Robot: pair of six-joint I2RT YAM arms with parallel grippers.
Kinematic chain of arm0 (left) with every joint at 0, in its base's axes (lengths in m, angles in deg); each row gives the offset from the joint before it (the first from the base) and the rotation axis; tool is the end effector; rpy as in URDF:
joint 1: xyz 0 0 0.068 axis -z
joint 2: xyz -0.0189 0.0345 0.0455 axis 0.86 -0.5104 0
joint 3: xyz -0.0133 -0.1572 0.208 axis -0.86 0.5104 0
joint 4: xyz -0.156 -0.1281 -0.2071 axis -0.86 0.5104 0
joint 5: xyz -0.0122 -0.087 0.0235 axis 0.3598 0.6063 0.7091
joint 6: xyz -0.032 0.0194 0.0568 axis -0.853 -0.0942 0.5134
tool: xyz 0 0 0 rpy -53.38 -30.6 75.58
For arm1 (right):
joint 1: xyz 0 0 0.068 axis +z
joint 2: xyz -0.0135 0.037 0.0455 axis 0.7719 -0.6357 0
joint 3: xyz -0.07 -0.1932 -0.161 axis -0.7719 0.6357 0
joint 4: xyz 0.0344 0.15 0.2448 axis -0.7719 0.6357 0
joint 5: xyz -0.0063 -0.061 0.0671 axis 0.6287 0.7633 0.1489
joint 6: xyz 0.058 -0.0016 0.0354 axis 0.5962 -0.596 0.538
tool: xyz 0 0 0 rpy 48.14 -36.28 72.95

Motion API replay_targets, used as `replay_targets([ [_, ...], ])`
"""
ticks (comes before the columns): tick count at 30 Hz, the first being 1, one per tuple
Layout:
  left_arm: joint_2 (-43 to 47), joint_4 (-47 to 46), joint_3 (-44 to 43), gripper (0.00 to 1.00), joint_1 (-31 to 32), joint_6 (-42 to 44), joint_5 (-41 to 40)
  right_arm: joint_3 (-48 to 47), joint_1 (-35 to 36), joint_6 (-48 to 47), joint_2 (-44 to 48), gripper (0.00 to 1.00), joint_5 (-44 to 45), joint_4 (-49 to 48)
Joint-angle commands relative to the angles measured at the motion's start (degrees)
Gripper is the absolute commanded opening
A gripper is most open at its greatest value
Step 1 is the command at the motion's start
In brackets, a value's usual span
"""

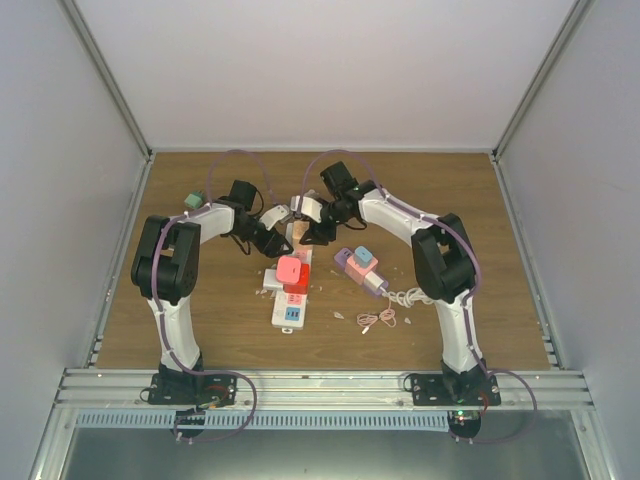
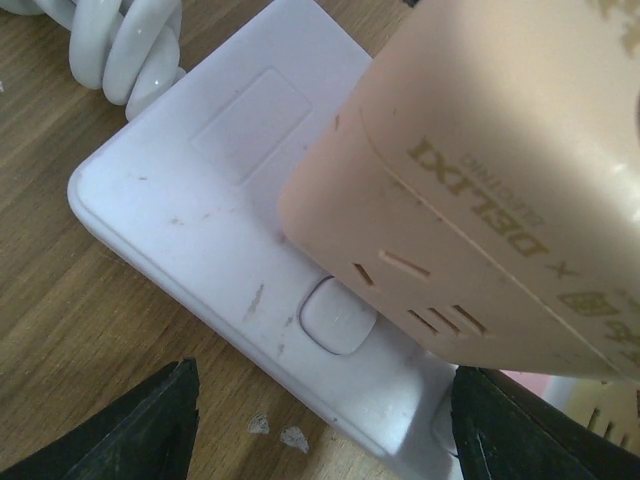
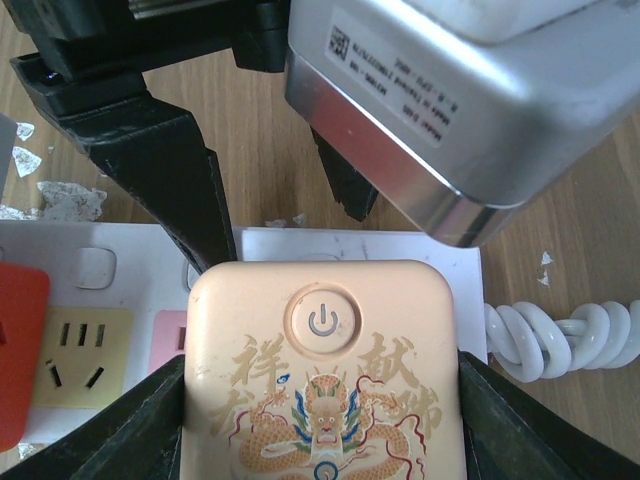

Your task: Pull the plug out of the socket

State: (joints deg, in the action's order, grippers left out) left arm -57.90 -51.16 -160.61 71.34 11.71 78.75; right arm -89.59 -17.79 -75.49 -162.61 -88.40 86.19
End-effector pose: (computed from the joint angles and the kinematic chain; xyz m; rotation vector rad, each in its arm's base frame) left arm 0.3877 -0.1151 0.0927 1.0922 2.3844 -0.7538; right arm 0.3969 0.2890 0.1598 -1.6614 1.9037 0.6573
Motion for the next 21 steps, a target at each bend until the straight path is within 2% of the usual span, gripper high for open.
replay_targets([
  [1,-5.3,-1.7,1.6,0.68,-0.3,1.0,-15.5,1.3,-0.6,0.4,5.6,0.20,-5.2,-4.5],
  [10,-5.2,-1.8,1.7,0.68,-0.3,0.8,-16.1,4.5,0.7,-1.1,8.3,0.20,-1.8,-8.3],
  [21,-5.3,-2.0,1.7,0.68,-0.3,0.4,-16.4,-1.7,-1.5,2.9,4.1,0.20,-9.1,-2.3],
])
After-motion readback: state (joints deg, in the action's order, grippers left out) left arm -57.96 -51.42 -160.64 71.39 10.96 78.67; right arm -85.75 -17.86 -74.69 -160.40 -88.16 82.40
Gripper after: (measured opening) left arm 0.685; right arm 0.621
